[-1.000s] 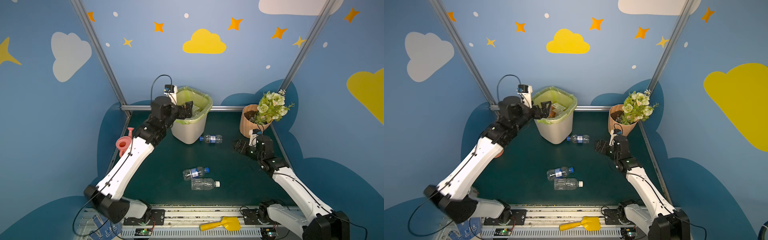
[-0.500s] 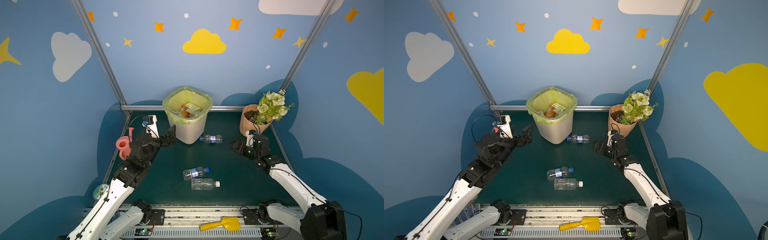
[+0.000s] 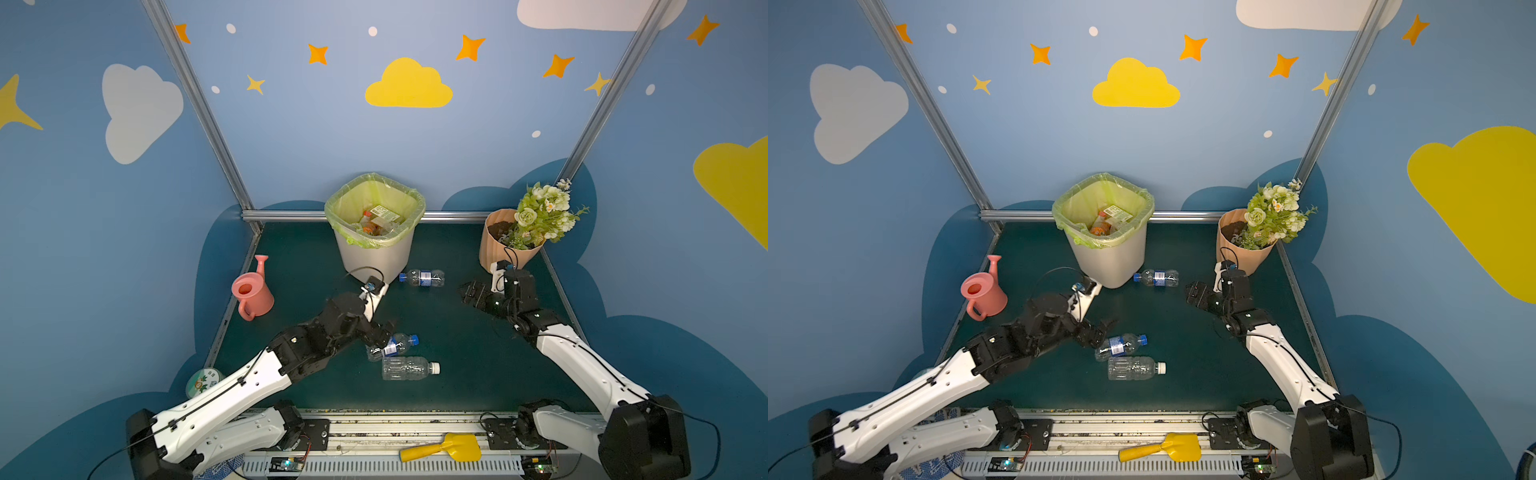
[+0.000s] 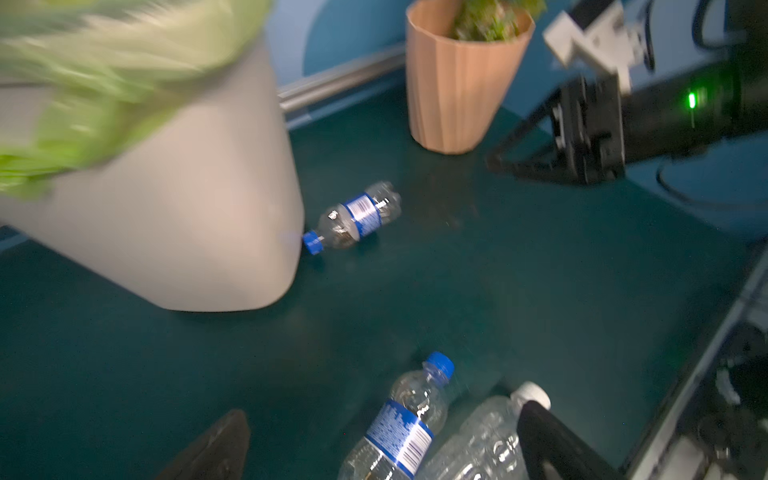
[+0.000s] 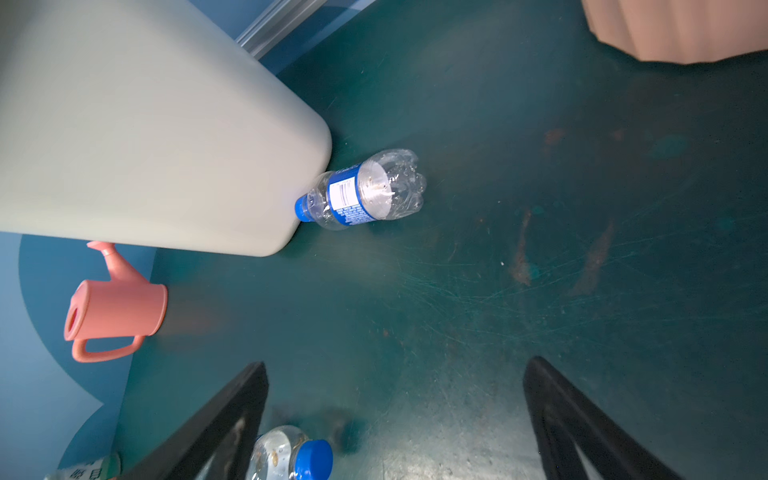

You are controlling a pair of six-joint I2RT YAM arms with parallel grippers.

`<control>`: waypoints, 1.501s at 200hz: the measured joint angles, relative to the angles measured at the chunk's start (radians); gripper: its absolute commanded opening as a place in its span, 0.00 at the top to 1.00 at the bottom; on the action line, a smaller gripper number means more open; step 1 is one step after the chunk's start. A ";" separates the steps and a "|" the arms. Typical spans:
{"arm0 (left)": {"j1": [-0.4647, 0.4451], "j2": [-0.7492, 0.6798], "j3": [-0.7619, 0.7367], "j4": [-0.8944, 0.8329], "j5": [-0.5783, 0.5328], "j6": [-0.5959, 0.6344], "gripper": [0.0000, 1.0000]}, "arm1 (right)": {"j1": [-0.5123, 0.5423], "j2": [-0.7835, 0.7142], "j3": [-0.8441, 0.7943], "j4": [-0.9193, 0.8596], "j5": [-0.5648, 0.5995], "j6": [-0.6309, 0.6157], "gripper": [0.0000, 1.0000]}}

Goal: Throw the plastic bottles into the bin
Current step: 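Draw the left arm back toward the clear white-capped bottle near the robot, then lower the left gripper and grasp the clear white-capped bottle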

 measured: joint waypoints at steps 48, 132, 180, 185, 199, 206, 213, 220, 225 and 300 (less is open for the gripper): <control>-0.162 0.204 0.011 -0.105 0.023 0.139 0.01 | 0.000 -0.031 0.000 -0.012 0.045 0.000 0.06; -0.223 0.461 0.103 -0.199 0.098 0.253 0.10 | -0.002 -0.031 0.000 -0.028 0.055 0.004 0.06; -0.228 0.558 0.131 -0.226 0.130 0.280 0.14 | -0.008 -0.031 0.000 -0.034 0.056 0.004 0.06; -0.228 0.567 0.132 -0.228 0.131 0.283 0.15 | -0.008 -0.031 0.000 -0.034 0.056 0.004 0.06; -0.229 0.590 0.134 -0.235 0.131 0.291 0.16 | -0.008 -0.031 0.000 -0.034 0.056 0.004 0.06; -0.229 0.599 0.137 -0.238 0.131 0.294 0.17 | -0.008 -0.031 0.000 -0.034 0.056 0.004 0.06; -0.229 0.607 0.140 -0.240 0.130 0.297 0.17 | -0.008 -0.031 0.000 -0.035 0.055 0.004 0.06; -0.229 0.615 0.143 -0.240 0.130 0.299 0.17 | -0.008 -0.031 0.000 -0.035 0.056 0.004 0.06; -0.229 0.620 0.145 -0.239 0.129 0.301 0.17 | -0.008 -0.031 0.000 -0.036 0.055 0.004 0.06; -0.229 0.741 0.176 -0.245 0.131 0.320 0.23 | -0.014 -0.031 0.000 -0.040 0.055 0.004 0.06</control>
